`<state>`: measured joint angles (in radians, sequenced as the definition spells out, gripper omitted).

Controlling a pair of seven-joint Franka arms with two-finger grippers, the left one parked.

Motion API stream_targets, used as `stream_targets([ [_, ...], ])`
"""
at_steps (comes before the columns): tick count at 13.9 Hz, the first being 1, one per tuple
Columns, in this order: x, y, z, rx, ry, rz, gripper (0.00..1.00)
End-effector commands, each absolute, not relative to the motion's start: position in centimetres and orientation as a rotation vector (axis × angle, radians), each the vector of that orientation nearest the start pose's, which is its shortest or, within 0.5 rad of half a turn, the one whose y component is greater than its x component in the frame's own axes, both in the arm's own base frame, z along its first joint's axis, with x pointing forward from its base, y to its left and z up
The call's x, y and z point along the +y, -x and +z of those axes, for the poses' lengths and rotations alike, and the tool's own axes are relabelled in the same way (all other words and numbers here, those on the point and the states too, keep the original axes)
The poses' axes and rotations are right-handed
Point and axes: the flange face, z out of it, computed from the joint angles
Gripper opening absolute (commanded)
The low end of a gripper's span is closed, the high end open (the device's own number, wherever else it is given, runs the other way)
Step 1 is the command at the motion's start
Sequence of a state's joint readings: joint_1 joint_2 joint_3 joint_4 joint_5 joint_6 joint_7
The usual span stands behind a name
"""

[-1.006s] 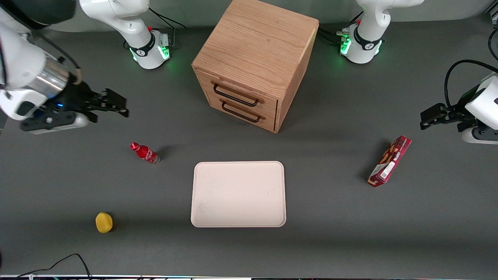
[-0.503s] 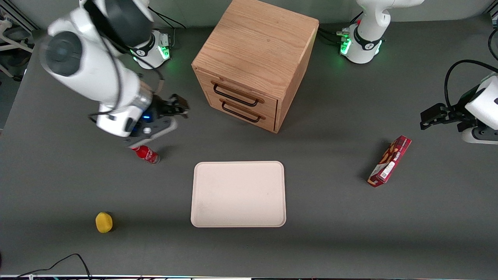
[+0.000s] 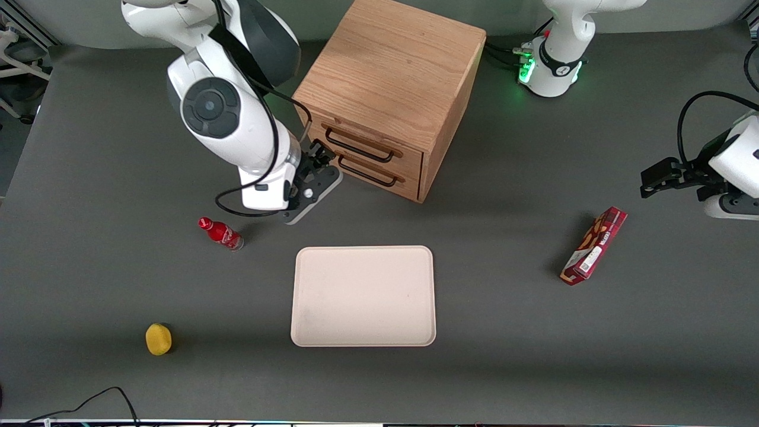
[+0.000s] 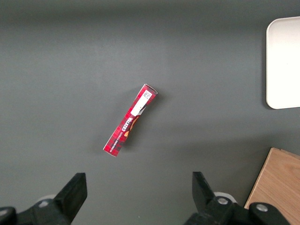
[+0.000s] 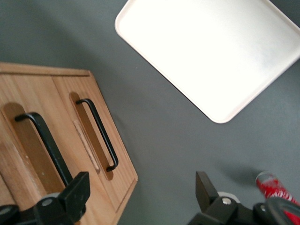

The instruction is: Open upper drawer

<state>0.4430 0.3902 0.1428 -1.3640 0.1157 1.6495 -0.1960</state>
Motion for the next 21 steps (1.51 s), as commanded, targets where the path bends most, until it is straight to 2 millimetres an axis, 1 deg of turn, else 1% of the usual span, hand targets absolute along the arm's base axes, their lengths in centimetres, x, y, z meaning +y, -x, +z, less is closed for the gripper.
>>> stream_targets([
  [1, 38.6, -55.2, 48.8, -1.227, 2.697, 0.202, 1.00],
  [2, 38.8, -55.3, 48.1, -1.232, 2.693, 0.221, 1.00],
  [4, 40.0, -54.4, 47.4, -1.270, 2.664, 0.252, 1.00],
  [6, 40.9, -53.9, 46.2, -1.290, 2.645, 0.290, 1.00],
  [7, 41.6, -53.3, 45.9, -1.301, 2.631, 0.304, 1.00],
  [11, 42.4, -52.6, 45.1, -1.303, 2.593, 0.337, 1.00],
  [13, 42.8, -52.6, 43.9, -1.300, 2.580, 0.363, 1.00],
  [14, 43.6, -51.9, 43.8, -1.318, 2.570, 0.369, 1.00],
  [15, 43.9, -51.8, 43.4, -1.325, 2.566, 0.376, 1.00],
  [17, 44.1, -51.3, 42.7, -1.334, 2.560, 0.403, 1.00],
  [20, 44.9, -50.3, 42.5, -1.358, 2.538, 0.423, 1.00],
  [21, 44.9, -50.0, 42.2, -1.363, 2.536, 0.433, 1.00],
])
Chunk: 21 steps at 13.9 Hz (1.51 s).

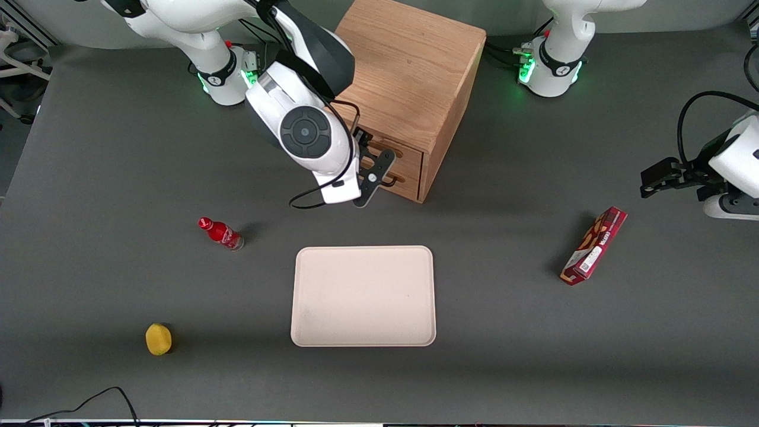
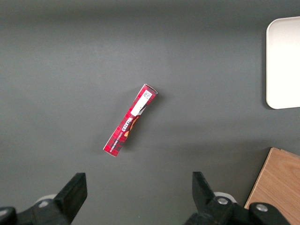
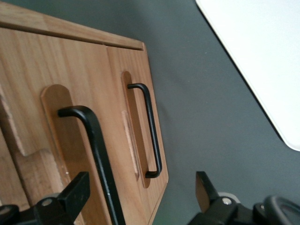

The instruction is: Open upper drawer

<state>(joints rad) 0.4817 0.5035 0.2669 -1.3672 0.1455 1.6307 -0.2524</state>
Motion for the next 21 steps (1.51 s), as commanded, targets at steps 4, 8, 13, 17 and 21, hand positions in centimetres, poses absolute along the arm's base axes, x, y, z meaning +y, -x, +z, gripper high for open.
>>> stream_targets([
  [4, 45.1, -49.2, 41.5, -1.384, 2.525, 0.459, 1.00],
  [8, 44.9, -48.8, 40.7, -1.410, 2.525, 0.480, 1.00],
  [13, 44.5, -48.8, 40.3, -1.454, 2.536, 0.471, 1.00],
  [17, 44.4, -48.9, 40.1, -1.469, 2.546, 0.461, 1.00],
  [21, 44.3, -48.9, 39.3, -1.463, 2.553, 0.434, 1.00],
])
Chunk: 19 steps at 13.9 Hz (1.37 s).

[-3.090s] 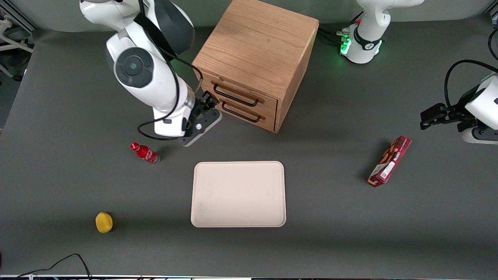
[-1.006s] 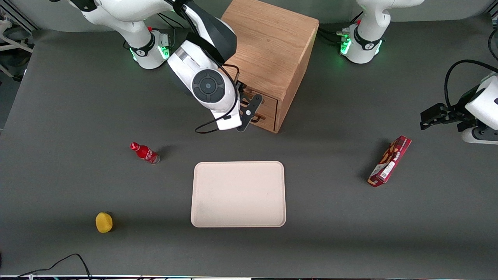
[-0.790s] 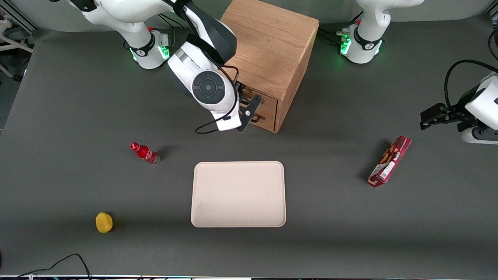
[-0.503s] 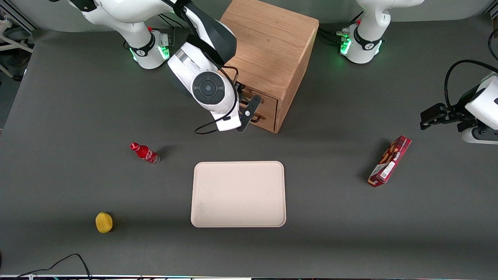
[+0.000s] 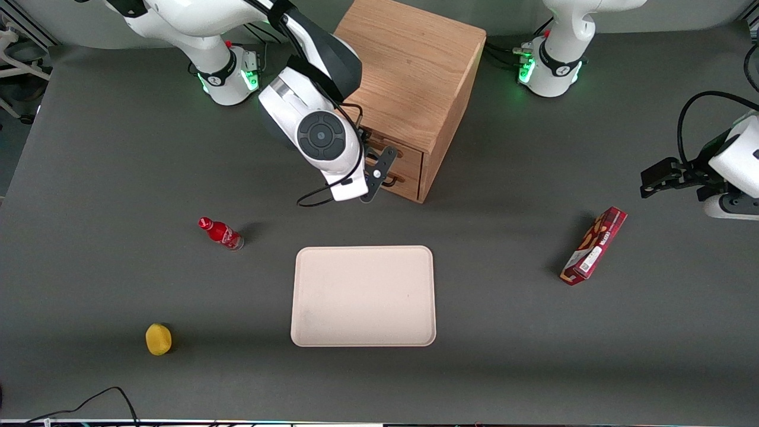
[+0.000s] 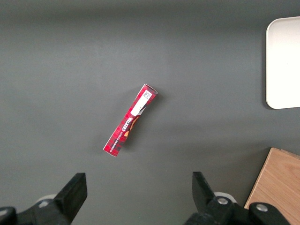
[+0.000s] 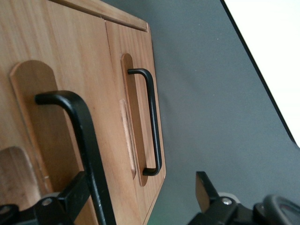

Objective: Open upper drawer
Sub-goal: 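Pull the upper drawer handle outward with the right gripper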

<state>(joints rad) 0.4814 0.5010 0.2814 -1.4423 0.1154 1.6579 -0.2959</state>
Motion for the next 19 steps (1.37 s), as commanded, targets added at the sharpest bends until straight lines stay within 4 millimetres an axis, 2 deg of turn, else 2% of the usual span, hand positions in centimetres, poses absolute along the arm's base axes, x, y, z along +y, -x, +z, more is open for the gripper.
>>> stream_targets([
  [1, 44.3, -48.8, 38.9, -1.462, 2.555, 0.427, 1.00],
  [7, 43.6, -49.7, 38.5, -1.477, 2.556, 0.397, 1.00],
  [12, 41.5, -52.1, 38.2, -1.445, 2.560, 0.368, 1.00],
  [16, 40.7, -53.6, 38.8, -1.454, 2.555, 0.328, 1.00],
  [19, 41.1, -55.1, 38.7, -1.429, 2.560, 0.301, 1.00],
])
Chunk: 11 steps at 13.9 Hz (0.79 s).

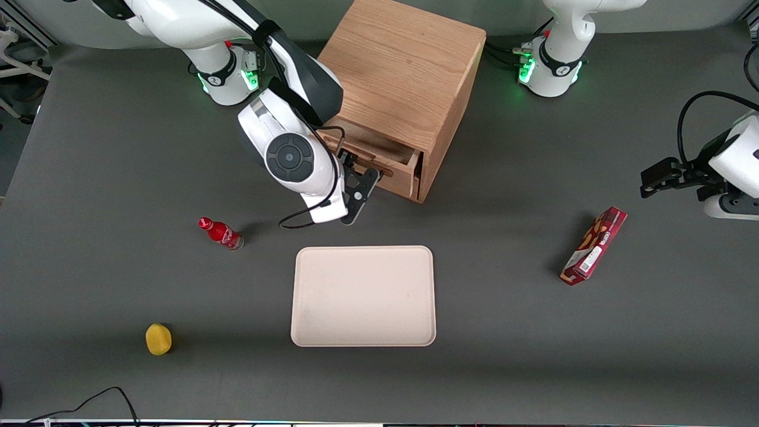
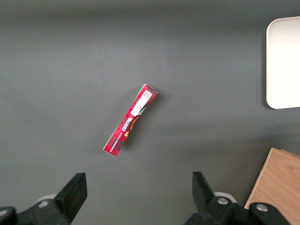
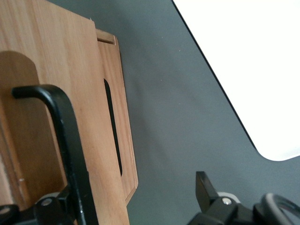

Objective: Open upper drawer
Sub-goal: 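Pull the upper drawer handle outward with the right gripper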

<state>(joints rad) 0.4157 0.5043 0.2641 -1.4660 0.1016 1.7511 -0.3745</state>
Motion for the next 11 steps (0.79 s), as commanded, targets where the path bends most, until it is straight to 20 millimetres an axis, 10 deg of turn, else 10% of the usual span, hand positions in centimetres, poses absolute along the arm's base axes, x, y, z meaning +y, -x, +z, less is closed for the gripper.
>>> stream_targets([
  [1, 40.9, -55.7, 38.6, -1.419, 2.565, 0.294, 1.00],
  [11, 39.0, -59.3, 37.9, -1.435, 2.639, 0.244, 1.00],
])
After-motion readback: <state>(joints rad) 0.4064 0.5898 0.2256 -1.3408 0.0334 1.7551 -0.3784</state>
